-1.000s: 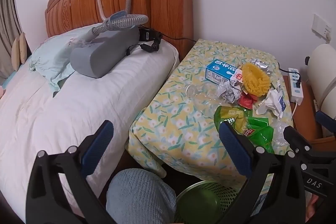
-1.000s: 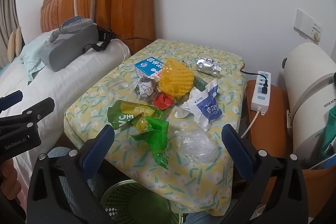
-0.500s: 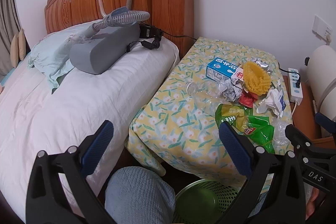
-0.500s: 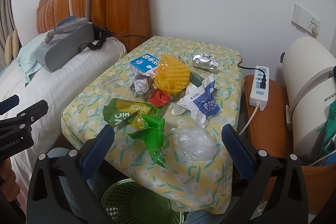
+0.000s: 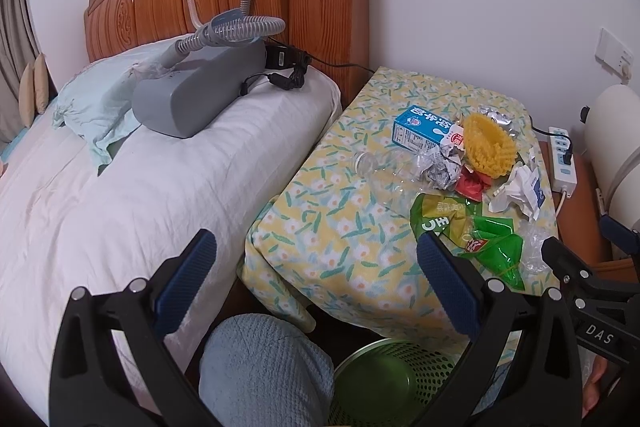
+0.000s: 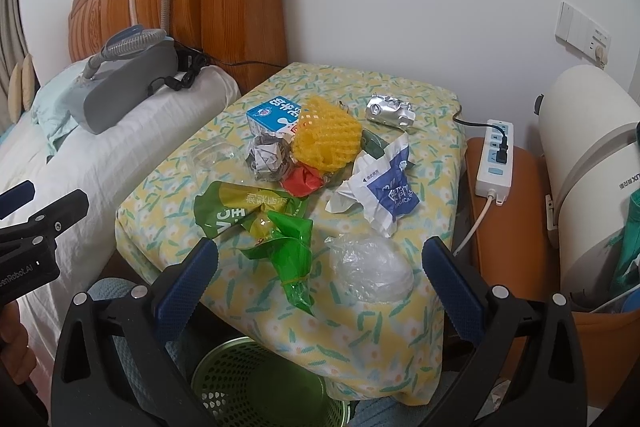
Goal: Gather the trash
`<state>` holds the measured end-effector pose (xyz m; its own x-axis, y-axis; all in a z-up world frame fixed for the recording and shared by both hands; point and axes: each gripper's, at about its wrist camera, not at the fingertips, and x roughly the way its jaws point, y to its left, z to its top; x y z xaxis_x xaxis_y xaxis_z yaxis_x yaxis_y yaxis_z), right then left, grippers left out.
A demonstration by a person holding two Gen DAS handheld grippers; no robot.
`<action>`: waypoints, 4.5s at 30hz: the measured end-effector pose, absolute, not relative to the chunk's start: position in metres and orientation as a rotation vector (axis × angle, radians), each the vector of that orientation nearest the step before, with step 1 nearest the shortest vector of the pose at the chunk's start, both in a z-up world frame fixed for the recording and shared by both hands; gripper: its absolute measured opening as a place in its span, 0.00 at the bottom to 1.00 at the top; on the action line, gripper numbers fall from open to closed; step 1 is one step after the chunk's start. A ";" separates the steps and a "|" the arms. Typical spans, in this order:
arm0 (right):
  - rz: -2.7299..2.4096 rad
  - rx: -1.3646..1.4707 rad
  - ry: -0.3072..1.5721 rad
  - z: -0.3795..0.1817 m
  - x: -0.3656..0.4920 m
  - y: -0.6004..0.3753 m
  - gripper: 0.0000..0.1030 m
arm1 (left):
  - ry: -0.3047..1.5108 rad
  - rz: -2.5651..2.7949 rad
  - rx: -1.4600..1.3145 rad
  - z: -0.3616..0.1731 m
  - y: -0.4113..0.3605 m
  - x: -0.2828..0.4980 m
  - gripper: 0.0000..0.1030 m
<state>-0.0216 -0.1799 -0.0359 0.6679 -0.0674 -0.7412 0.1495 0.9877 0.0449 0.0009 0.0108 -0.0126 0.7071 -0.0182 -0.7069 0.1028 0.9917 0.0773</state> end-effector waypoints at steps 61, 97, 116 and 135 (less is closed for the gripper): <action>-0.156 0.090 0.858 -0.044 -0.027 -0.192 0.98 | 0.810 -0.084 0.126 -0.025 0.013 0.003 0.94; -0.168 0.171 0.996 -0.106 0.008 -0.240 0.78 | 0.876 -0.328 0.107 -0.060 -0.008 -0.021 0.94; -0.147 0.140 0.937 -0.090 -0.038 -0.229 0.37 | 0.990 -0.410 0.033 -0.073 -0.059 -0.010 0.94; -0.192 0.167 0.930 -0.094 -0.111 -0.244 0.37 | 1.112 -0.357 0.076 -0.115 -0.150 0.033 0.59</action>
